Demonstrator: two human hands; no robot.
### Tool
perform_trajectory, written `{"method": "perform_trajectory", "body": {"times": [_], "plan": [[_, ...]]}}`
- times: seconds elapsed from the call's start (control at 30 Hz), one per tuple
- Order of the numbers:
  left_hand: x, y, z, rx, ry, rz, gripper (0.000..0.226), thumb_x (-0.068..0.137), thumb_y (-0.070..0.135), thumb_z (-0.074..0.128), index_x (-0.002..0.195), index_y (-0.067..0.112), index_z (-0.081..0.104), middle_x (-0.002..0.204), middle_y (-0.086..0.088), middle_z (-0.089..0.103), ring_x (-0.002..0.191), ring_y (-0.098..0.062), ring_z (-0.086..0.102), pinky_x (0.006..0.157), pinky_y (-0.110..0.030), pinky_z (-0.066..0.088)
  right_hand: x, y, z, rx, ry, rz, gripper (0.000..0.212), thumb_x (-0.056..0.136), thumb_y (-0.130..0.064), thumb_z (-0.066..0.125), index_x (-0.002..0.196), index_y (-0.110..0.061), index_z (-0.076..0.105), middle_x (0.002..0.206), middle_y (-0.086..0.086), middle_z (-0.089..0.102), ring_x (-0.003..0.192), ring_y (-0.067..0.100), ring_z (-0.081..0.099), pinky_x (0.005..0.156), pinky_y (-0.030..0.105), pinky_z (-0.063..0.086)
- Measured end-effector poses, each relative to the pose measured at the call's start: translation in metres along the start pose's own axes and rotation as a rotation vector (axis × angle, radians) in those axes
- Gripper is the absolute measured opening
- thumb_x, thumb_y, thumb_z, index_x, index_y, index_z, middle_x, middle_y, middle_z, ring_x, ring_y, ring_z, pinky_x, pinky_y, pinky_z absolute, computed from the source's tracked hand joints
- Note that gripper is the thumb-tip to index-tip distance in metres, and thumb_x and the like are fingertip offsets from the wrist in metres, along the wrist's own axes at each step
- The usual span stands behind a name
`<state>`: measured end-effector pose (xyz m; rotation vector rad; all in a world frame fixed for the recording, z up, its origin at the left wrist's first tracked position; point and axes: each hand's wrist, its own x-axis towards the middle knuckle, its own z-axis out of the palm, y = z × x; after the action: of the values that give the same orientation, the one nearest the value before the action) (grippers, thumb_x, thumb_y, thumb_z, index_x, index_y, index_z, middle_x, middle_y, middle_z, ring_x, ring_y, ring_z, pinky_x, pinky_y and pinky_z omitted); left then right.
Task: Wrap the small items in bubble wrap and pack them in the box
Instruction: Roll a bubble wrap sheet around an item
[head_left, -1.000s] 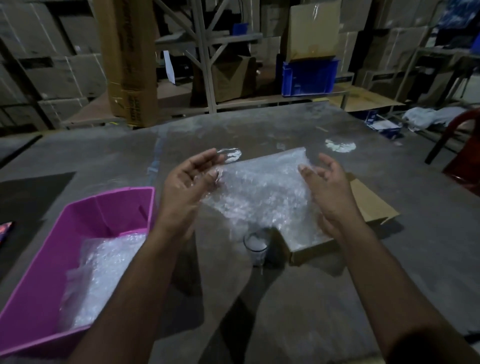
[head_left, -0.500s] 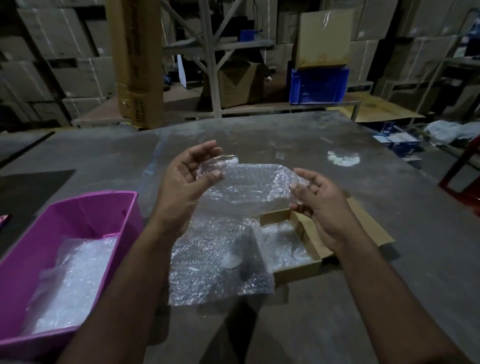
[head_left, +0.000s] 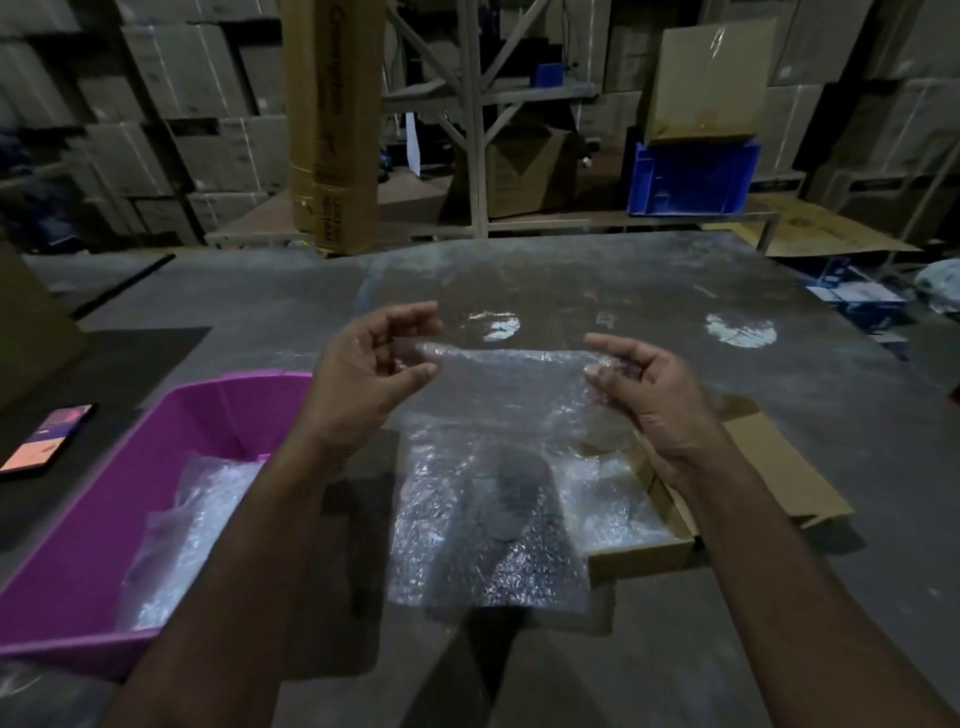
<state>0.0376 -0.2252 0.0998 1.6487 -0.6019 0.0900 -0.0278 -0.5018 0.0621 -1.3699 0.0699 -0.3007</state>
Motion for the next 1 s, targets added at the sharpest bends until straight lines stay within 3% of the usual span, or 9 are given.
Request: {"method": "perform_trajectory", "body": {"times": [0.13, 0.3, 0.43, 0.6, 0.67, 0.73, 0.87, 0.93, 1.0], "plan": [[0.004, -0.01, -0.013, 0.213, 0.054, 0.003, 0.051, 0.078, -0.001, 0.083, 0.124, 0.013, 0.068, 0.098, 0.001, 0.073, 0.084, -0.005, 0.065, 0.083, -0.027, 0.058, 0.002, -0.005, 0.013, -0.207, 0.083, -0.12, 0.032, 0.08, -0.013, 0.08, 0.111, -0.017, 0.074, 0.087, -0.006, 0.073, 0.081, 0.006, 0.065, 0.072, 0.02, 0.053], [0.009, -0.014, -0.021, 0.308, 0.081, 0.063, 0.042, 0.075, 0.007, 0.087, 0.113, 0.017, 0.072, 0.083, 0.006, 0.069, 0.072, -0.001, 0.062, 0.071, -0.023, 0.056, -0.004, -0.013, 0.027, -0.514, 0.025, -0.174, 0.051, 0.072, -0.019, 0.089, 0.117, -0.03, 0.067, 0.103, -0.004, 0.065, 0.086, 0.007, 0.064, 0.078, 0.017, 0.056], [0.013, -0.016, -0.028, 0.42, 0.073, 0.132, 0.026, 0.078, 0.017, 0.087, 0.101, 0.021, 0.077, 0.075, 0.011, 0.061, 0.062, -0.002, 0.053, 0.059, -0.019, 0.046, -0.004, -0.013, 0.034, -0.708, 0.113, -0.306, 0.019, 0.082, -0.019, 0.082, 0.091, -0.029, 0.069, 0.093, 0.0, 0.062, 0.075, 0.0, 0.057, 0.068, 0.015, 0.047], [0.023, -0.016, -0.036, 0.593, 0.071, 0.235, 0.01, 0.086, 0.027, 0.079, 0.095, 0.03, 0.075, 0.086, 0.01, 0.048, 0.077, -0.004, 0.048, 0.067, -0.021, 0.041, -0.006, -0.017, 0.032, -0.755, 0.241, -0.34, 0.019, 0.079, -0.031, 0.084, 0.077, -0.027, 0.065, 0.12, -0.007, 0.052, 0.116, 0.009, 0.049, 0.092, 0.019, 0.042], [0.023, -0.015, -0.033, 0.41, 0.055, 0.185, 0.009, 0.091, 0.029, 0.073, 0.098, 0.026, 0.068, 0.1, 0.002, 0.058, 0.088, -0.007, 0.056, 0.073, -0.02, 0.044, -0.007, -0.02, 0.033, -0.564, 0.202, -0.287, 0.017, 0.082, -0.03, 0.081, 0.082, -0.021, 0.067, 0.127, -0.005, 0.06, 0.12, 0.014, 0.056, 0.098, 0.033, 0.049], [0.023, -0.017, -0.028, 0.144, 0.006, 0.082, 0.018, 0.095, 0.035, 0.065, 0.105, 0.021, 0.065, 0.111, -0.001, 0.066, 0.095, -0.009, 0.063, 0.078, -0.028, 0.051, -0.009, -0.022, 0.037, -0.353, 0.155, -0.215, 0.015, 0.087, -0.029, 0.077, 0.091, -0.019, 0.066, 0.115, 0.004, 0.071, 0.108, 0.022, 0.068, 0.094, 0.046, 0.057], [0.02, -0.026, -0.018, -0.146, -0.089, -0.003, 0.018, 0.097, 0.043, 0.063, 0.109, 0.029, 0.061, 0.116, -0.015, 0.064, 0.105, -0.038, 0.067, 0.081, -0.06, 0.059, -0.01, -0.022, 0.05, -0.266, 0.186, -0.245, 0.013, 0.095, -0.026, 0.068, 0.093, -0.018, 0.058, 0.091, 0.001, 0.068, 0.08, 0.008, 0.065, 0.068, 0.023, 0.055], [0.018, -0.031, -0.015, -0.087, -0.101, -0.006, 0.037, 0.09, 0.04, 0.073, 0.121, 0.024, 0.06, 0.12, -0.01, 0.066, 0.108, -0.029, 0.068, 0.079, -0.047, 0.062, -0.009, -0.021, 0.054, -0.243, 0.209, -0.253, 0.013, 0.096, -0.023, 0.066, 0.097, -0.013, 0.057, 0.088, 0.003, 0.063, 0.078, 0.009, 0.063, 0.064, 0.025, 0.057], [0.016, -0.034, -0.011, -0.121, -0.098, -0.038, 0.036, 0.085, 0.024, 0.076, 0.117, 0.012, 0.064, 0.104, -0.007, 0.073, 0.091, -0.018, 0.072, 0.07, -0.033, 0.061, -0.008, -0.021, 0.056, -0.189, 0.21, -0.233, 0.014, 0.096, -0.02, 0.066, 0.1, -0.009, 0.057, 0.089, 0.006, 0.062, 0.08, 0.015, 0.064, 0.062, 0.032, 0.06]]}}
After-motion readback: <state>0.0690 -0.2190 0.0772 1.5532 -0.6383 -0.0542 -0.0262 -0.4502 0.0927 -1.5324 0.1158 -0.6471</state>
